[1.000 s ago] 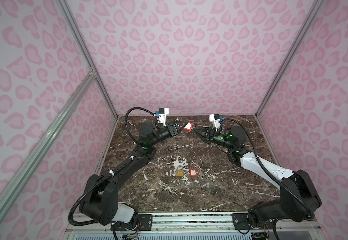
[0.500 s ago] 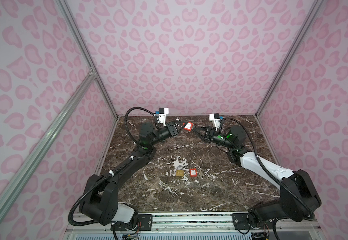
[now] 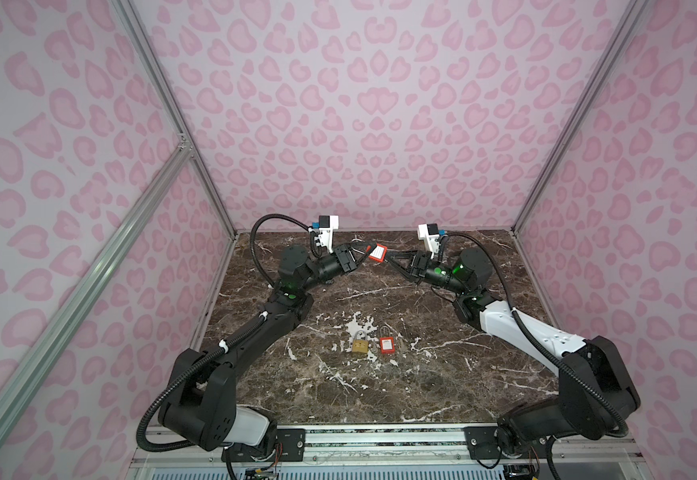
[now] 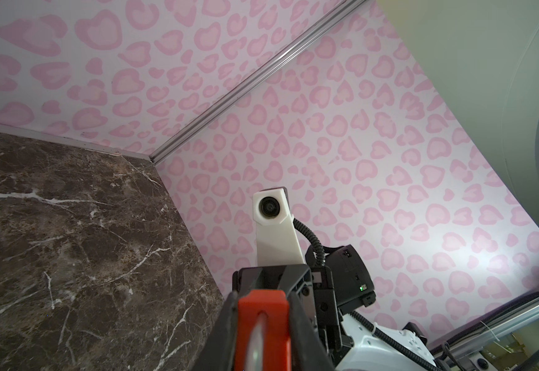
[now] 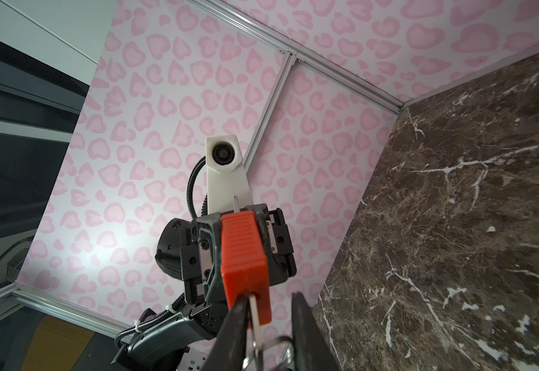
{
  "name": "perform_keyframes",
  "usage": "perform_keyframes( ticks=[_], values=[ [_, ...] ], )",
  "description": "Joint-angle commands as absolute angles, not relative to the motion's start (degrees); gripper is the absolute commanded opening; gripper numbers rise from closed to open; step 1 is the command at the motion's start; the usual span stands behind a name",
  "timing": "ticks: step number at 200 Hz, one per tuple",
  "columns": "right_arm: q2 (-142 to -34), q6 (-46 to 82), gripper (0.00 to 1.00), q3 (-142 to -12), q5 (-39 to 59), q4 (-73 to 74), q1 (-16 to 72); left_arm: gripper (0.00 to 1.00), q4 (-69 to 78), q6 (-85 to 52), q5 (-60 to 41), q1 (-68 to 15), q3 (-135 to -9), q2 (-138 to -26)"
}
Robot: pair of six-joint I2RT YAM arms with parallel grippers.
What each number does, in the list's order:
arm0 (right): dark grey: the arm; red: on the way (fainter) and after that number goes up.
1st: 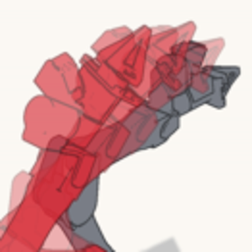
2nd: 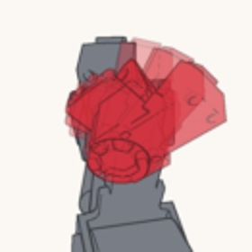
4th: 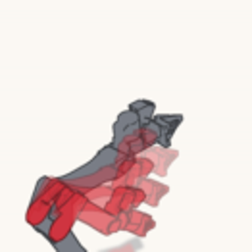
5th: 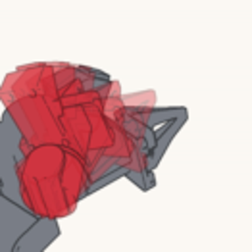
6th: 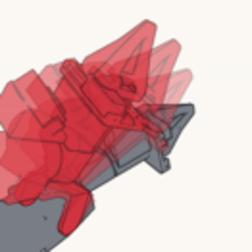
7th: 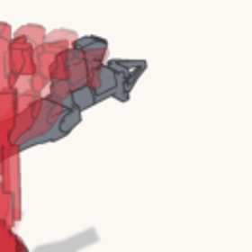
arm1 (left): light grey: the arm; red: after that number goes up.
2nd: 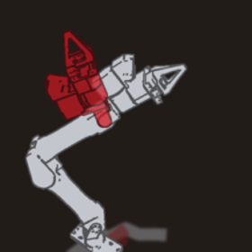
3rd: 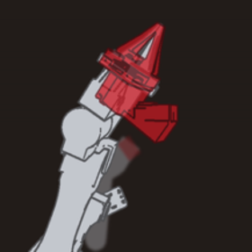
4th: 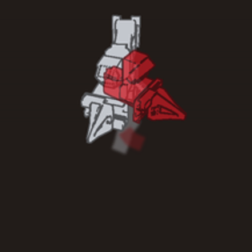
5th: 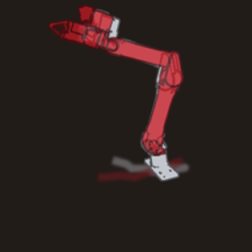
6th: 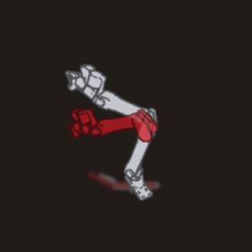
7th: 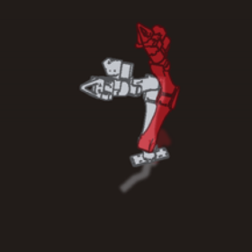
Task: Lock with the key
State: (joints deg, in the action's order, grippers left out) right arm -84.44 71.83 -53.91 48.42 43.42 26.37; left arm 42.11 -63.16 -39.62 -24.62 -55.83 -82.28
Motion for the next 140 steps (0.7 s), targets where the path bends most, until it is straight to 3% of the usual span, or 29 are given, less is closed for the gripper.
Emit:
perform_keyframes(
  ticks=[1, 100, 140],
  values=[
    [-84.56, 71.67, 0.19, -54.05, 49.21, 44.60, 26.54, 0.05, 46.14, -63.15, -40.08, -24.61, -56.34, -82.34],
    [-83.08, 71.16, 0.03, -52.93, 48.93, 43.24, 26.63, 0.05, 46.23, -63.35, -39.82, -24.64, -55.81, -82.26],
    [-81.28, 65.38, 0.04, -52.78, 46.99, 40.23, 27.43, 0.05, 45.46, -66.20, -38.01, -24.47, -55.56, -83.50]
  ],
)
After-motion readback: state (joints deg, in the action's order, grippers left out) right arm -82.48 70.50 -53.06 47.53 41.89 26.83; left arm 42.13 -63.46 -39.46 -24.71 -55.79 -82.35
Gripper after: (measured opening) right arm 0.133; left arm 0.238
